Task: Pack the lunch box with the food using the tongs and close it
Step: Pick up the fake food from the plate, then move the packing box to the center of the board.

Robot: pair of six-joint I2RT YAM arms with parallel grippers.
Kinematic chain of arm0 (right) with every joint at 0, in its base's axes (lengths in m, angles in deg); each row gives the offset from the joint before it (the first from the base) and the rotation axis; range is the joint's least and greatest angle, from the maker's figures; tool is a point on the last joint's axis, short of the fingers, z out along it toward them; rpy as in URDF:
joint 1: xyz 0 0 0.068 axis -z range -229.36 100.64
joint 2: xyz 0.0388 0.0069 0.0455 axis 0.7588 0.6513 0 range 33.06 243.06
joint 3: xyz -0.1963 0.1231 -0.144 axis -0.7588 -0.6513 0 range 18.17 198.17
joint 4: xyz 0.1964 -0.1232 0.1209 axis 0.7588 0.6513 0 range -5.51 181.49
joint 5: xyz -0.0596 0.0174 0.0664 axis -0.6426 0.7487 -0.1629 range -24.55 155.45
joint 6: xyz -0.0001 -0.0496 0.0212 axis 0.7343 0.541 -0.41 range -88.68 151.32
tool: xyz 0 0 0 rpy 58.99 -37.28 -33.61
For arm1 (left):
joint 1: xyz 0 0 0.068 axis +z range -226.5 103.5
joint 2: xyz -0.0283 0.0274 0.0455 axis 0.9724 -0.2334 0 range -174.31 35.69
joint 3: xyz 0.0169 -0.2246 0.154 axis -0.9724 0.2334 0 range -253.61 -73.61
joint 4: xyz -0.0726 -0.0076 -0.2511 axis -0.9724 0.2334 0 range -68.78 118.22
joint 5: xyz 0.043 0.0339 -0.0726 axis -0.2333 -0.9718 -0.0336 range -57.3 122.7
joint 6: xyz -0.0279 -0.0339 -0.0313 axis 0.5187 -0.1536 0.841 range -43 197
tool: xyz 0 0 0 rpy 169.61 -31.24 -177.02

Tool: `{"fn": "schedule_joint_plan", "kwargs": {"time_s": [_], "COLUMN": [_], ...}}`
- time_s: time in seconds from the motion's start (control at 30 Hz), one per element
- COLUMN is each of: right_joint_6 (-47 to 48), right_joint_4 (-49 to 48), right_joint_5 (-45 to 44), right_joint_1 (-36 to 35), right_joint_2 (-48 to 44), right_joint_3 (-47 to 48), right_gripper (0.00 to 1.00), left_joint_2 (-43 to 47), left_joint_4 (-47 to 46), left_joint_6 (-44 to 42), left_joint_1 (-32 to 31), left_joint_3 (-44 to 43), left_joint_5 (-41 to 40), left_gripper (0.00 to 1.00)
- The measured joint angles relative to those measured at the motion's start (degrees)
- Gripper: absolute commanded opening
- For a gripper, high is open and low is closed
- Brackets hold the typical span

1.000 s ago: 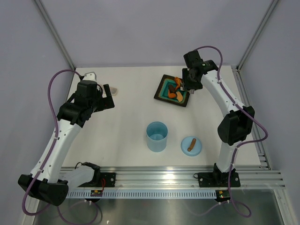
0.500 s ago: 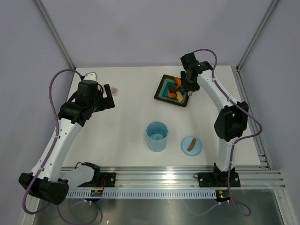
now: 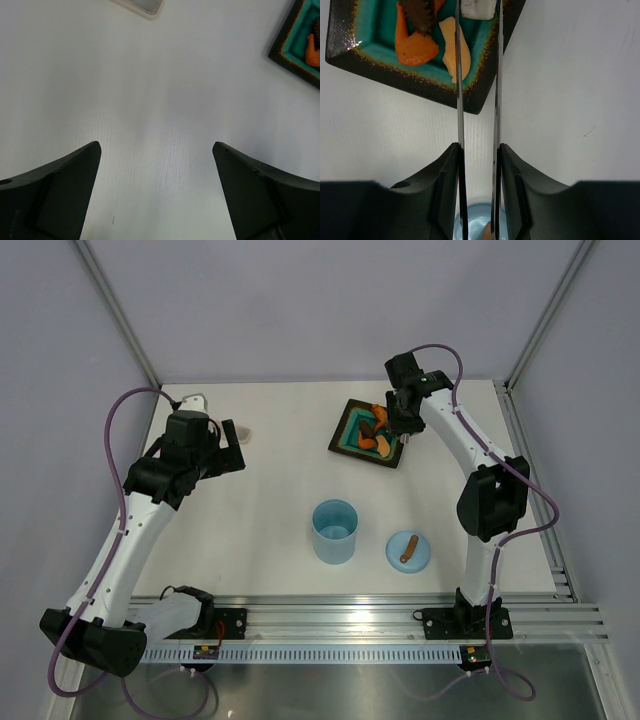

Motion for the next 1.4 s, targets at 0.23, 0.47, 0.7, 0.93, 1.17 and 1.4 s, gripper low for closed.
{"fn": "schedule_joint_plan", "kwargs": {"time_s": [0.23,0.47,0.7,0.93,1.17,1.4], "right_joint_6": [-0.4,-1.1,-2.1,-3.4,-4.2,-4.2], "right_joint_4": [-0.5,-0.7,-1.0,-0.9,-0.9,-0.6], "right_joint_5": [0.3,1.7,3.1,4.3,4.6,3.8], "right_joint_1": [0.0,-0.1,-0.9,-4.0,-4.7,-4.7], "right_joint_2": [-2.8,-8.8,-12.5,-18.1,-22.5,-22.5], "right_joint_3": [-1.4,-4.4,-8.7,-12.4,-12.7,-13.4], "right_gripper": [0.18,0.17,0.17,0.17,0.17,0.18], "left_joint_2": [0.0,-0.3,-0.2,-0.2,0.9,4.0], "left_joint_4": [-0.1,-0.9,-1.8,-3.5,-4.2,-5.7], "left_joint_6": [0.0,-0.6,-1.9,-3.3,-4.9,-3.1], "left_joint_1": [0.0,0.0,-1.3,-2.9,-6.3,-9.9], "left_joint_3": [0.4,2.8,6.4,10.0,13.7,20.2], "left_joint_5": [1.6,7.1,14.0,21.2,26.8,32.1], "left_gripper": [0.99,0.99,0.99,0.97,0.88,0.66]}}
